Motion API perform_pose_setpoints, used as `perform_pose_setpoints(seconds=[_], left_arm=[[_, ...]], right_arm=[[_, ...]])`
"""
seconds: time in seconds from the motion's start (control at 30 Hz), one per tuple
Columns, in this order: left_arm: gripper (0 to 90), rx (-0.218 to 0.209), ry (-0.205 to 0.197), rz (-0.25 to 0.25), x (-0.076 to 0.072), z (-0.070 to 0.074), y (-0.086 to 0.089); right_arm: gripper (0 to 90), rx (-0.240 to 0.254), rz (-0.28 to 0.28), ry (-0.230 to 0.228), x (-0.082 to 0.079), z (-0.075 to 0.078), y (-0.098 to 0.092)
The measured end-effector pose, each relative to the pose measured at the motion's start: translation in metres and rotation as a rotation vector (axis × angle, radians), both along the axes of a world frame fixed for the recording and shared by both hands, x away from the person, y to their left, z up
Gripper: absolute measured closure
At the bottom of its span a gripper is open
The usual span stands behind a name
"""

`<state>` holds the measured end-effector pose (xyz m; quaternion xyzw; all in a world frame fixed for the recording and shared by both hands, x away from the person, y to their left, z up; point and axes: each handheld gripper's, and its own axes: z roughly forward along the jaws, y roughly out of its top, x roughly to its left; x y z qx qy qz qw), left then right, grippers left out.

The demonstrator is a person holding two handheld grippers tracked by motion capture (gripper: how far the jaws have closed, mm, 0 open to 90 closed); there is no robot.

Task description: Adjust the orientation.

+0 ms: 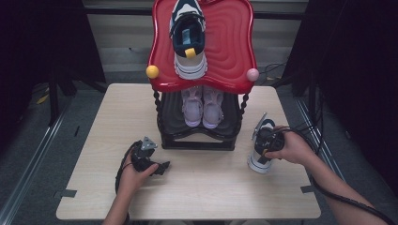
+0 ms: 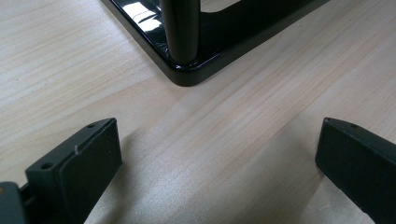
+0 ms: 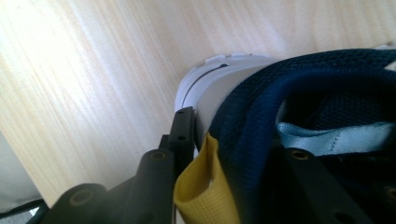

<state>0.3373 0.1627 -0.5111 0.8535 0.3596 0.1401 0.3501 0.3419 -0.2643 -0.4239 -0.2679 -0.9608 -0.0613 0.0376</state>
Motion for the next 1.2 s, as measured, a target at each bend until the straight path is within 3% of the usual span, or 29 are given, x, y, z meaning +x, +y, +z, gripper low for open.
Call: perform_pose_setpoints(seconds=[0.2, 0.47, 0.6, 0.87, 0.9, 0.97, 1.0, 1.2], left_arm=[[0.0, -0.004, 0.003, 0.003, 0.000, 0.000, 0.000], [0.0, 0.000, 0.000, 0.000, 0.000, 0.000, 0.000], [0.0, 0.000, 0.000, 0.000, 0.000, 0.000, 0.000], [0.0, 0.000, 0.000, 0.000, 0.000, 0.000, 0.000], [0.0, 0.000, 0.000, 0.000, 0.000, 0.000, 0.000], [0.0, 0.000, 0.000, 0.000, 0.000, 0.000, 0.000], [0.0, -0.006, 0.000, 0.005, 0.000, 0.000, 0.000], [0.0, -0.006, 0.000, 0.005, 0.000, 0.000, 0.000]], right_arm=[[70.1, -0.009, 0.024, -0.007, 0.000, -0.001, 0.001], [70.7, -0.011, 0.022, 0.021, -0.003, 0.001, 0.000], [70.8, -0.027, 0.051, 0.011, -0.004, 0.002, -0.001], [71.1, -0.036, 0.071, -0.009, -0.006, 0.015, -0.004], [71.1, -0.037, 0.054, -0.002, -0.008, 0.017, -0.003], [71.2, -0.037, 0.077, -0.015, -0.008, 0.021, -0.004], [71.1, -0.039, 0.059, -0.012, -0.009, 0.024, -0.003], [71.2, -0.026, 0.099, -0.024, -0.010, 0.040, -0.003]])
